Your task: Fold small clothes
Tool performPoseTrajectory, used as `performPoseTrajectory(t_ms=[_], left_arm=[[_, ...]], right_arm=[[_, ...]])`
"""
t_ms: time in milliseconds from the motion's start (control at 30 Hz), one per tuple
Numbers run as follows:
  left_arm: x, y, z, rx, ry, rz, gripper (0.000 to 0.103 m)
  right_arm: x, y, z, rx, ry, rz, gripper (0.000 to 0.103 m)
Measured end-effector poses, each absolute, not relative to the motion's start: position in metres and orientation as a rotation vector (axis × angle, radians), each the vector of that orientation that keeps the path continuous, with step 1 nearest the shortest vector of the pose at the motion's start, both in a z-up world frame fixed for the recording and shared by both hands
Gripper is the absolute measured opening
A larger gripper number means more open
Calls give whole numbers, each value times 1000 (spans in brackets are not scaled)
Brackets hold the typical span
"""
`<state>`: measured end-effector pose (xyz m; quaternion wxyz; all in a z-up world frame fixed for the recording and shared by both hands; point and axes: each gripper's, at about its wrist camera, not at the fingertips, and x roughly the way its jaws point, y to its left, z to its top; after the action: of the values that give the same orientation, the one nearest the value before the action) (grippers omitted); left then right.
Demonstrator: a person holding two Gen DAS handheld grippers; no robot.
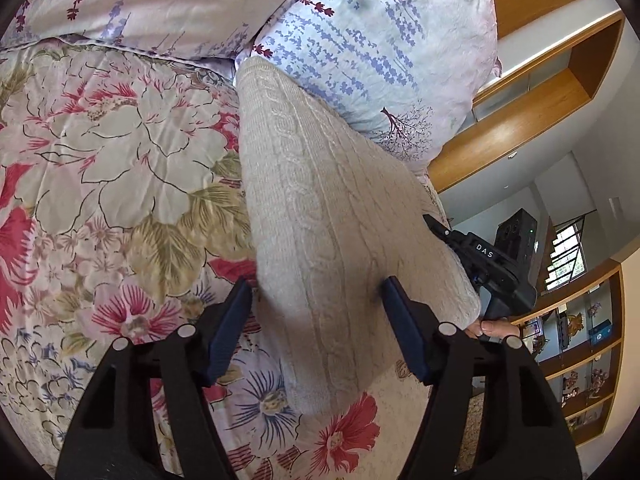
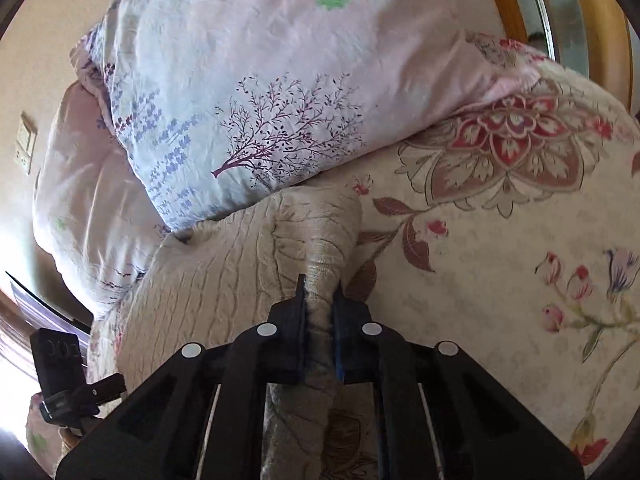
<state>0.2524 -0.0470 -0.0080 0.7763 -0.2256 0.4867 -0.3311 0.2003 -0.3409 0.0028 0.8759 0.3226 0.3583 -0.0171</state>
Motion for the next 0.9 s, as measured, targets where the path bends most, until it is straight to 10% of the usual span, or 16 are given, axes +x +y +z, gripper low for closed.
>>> performPoseTrajectory(t_ms=[167,367,533,600,700,900], left_arm=[[242,-41,-1,-499,1056,-748,67],[233,-37,5,-499,1061,-757,67],[230,-43,1,-490,1075,-740,61],[230,-46,-3,-491,1090,-736,53],[230,-47,-6,-502,1108,-732,38],[226,-37,-5,-520,1084,-752,20]], right_arm=[[166,-354,8,828,752,-14,79],[122,-352,5,954,784,100,79],[115,-342,1,978,804,128,73],[117,-338,1,954,804,132,33],[120,-330,8,882,786,122,16],[106,-315,43,706,649,128,10]])
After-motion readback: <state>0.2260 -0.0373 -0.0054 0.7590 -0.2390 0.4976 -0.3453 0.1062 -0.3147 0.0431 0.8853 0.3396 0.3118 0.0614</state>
